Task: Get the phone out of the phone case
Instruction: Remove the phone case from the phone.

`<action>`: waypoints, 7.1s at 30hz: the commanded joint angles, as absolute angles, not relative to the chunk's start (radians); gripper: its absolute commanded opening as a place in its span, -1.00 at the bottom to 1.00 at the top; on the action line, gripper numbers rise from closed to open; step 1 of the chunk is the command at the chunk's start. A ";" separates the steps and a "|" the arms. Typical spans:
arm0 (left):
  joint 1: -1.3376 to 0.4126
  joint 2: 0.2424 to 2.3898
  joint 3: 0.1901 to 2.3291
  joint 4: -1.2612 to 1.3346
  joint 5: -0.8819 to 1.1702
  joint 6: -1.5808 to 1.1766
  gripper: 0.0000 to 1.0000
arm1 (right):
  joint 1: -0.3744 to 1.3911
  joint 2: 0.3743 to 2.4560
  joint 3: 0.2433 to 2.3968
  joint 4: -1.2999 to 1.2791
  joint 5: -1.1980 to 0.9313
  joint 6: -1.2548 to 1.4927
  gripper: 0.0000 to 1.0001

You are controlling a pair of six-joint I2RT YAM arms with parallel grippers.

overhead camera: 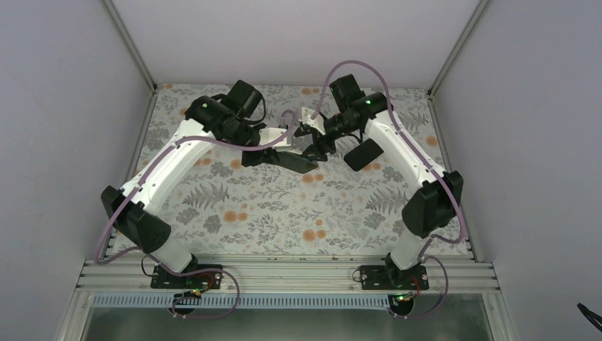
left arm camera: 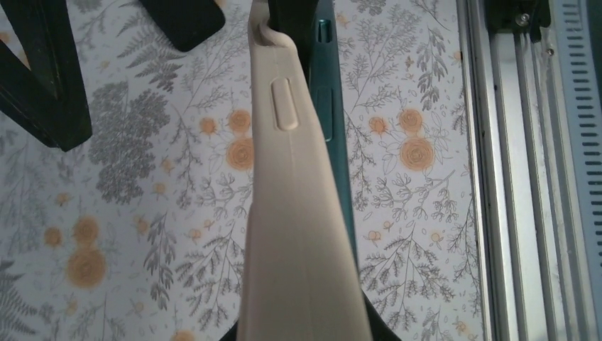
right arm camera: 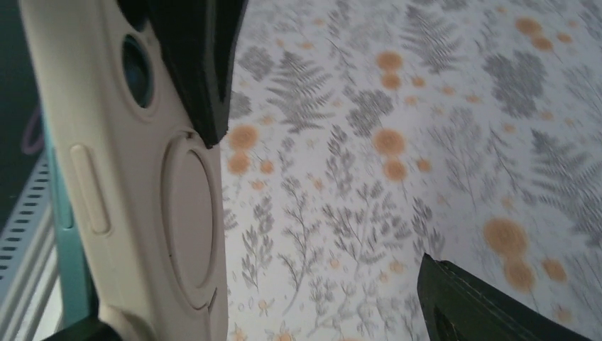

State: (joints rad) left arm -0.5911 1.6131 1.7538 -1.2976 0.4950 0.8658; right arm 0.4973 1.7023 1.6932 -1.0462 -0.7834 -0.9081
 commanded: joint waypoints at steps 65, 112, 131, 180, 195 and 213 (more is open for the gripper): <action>-0.795 1.886 1.863 0.339 -0.307 0.781 1.00 | 0.154 1.784 1.905 0.097 -0.850 0.546 -0.94; -0.756 1.778 1.732 0.301 -0.202 0.757 1.00 | 0.206 1.777 1.907 0.071 -0.840 0.481 -0.94; -0.753 1.786 1.628 0.649 -0.436 0.926 1.00 | 0.208 1.743 1.875 0.087 -0.850 0.490 -0.94; -0.635 1.980 1.758 1.446 -0.483 1.410 -0.66 | 0.203 1.762 1.798 -0.344 -1.320 0.203 -0.93; -0.647 1.769 1.626 1.160 -0.530 1.231 -0.95 | 0.099 1.904 2.054 -0.605 -1.074 -0.073 -0.94; -0.531 1.383 1.224 0.944 -0.419 1.403 -0.95 | 0.028 1.939 2.233 -0.905 -0.565 -0.458 -0.94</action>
